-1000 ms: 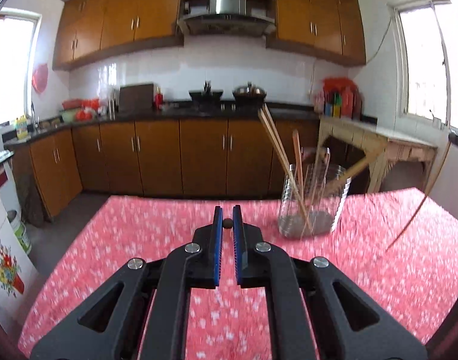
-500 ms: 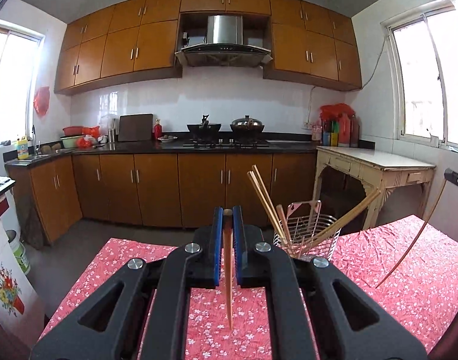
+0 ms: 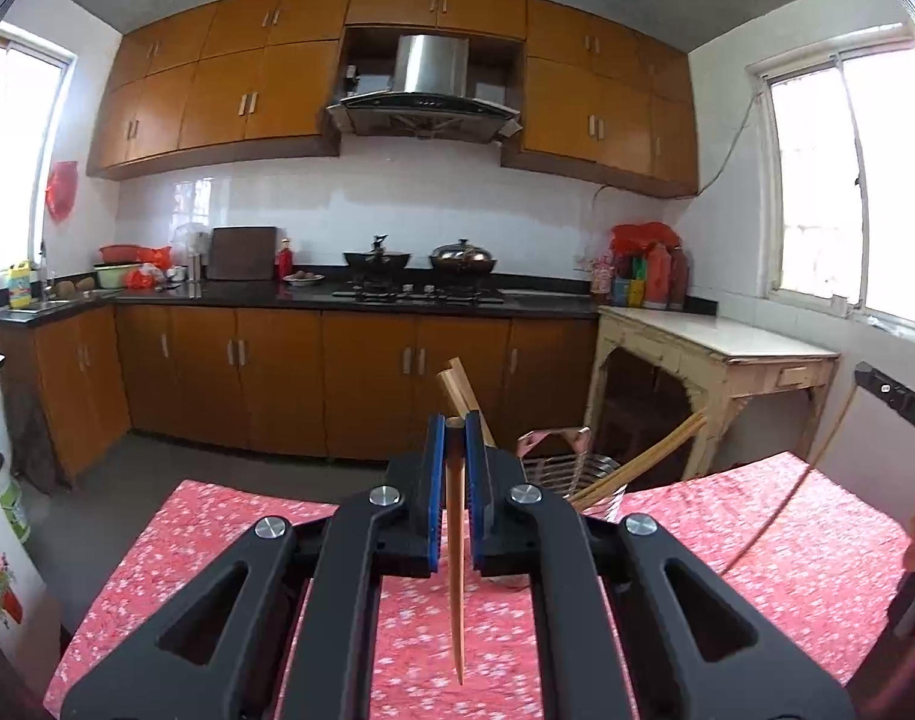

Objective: Organize utensils
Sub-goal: 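Lift both held chopsticks up and carry them over the wire holder, then lower the chopsticks into the wire holder and open both tools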

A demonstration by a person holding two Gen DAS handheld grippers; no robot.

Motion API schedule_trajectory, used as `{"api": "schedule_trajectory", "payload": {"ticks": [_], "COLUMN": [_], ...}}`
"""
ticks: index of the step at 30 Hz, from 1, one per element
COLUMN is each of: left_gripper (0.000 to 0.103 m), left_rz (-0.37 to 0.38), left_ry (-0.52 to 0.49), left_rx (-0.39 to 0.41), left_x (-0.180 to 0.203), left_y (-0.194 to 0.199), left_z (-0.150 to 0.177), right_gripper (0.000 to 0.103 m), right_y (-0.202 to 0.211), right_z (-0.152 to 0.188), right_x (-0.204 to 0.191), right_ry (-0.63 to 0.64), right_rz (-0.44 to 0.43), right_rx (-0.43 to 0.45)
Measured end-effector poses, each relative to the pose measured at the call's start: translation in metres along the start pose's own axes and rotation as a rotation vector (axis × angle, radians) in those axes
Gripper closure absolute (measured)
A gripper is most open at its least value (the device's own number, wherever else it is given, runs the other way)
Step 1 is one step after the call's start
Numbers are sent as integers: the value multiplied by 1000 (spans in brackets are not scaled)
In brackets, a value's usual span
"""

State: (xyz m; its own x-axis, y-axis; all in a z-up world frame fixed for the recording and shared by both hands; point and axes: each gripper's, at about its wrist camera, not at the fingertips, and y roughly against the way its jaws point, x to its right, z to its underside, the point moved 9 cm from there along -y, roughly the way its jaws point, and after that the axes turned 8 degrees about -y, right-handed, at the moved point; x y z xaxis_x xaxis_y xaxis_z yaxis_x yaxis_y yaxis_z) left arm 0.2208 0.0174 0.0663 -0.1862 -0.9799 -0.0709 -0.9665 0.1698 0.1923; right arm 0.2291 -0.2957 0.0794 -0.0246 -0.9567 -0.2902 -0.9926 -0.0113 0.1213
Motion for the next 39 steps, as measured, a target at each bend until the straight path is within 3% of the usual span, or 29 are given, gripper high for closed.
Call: {"api": "schedule_trajectory", "payload": {"ticks": [10,19,27,39], "left_gripper": [97,96,96,96], "left_rz": [70,-15,-101,-114], "left_ry": [23,37,56,58], "left_rx": [103,172,128,42], "left_x": [36,42,28,29], "left_y": [1,-39,-98,-143], "left_z": [-76,-126,-113,-85], "right_gripper": [95,95,95,95], "right_y": [14,-30,-100,-180], "right_z": [-59,-94,-90,-29], "right_x": [-47,-94,-120,-115], "right_ry": [33,36,29,9], "right_rz": [-104,-145,-149,-142], "right_rx": [82,113,122,-12]}}
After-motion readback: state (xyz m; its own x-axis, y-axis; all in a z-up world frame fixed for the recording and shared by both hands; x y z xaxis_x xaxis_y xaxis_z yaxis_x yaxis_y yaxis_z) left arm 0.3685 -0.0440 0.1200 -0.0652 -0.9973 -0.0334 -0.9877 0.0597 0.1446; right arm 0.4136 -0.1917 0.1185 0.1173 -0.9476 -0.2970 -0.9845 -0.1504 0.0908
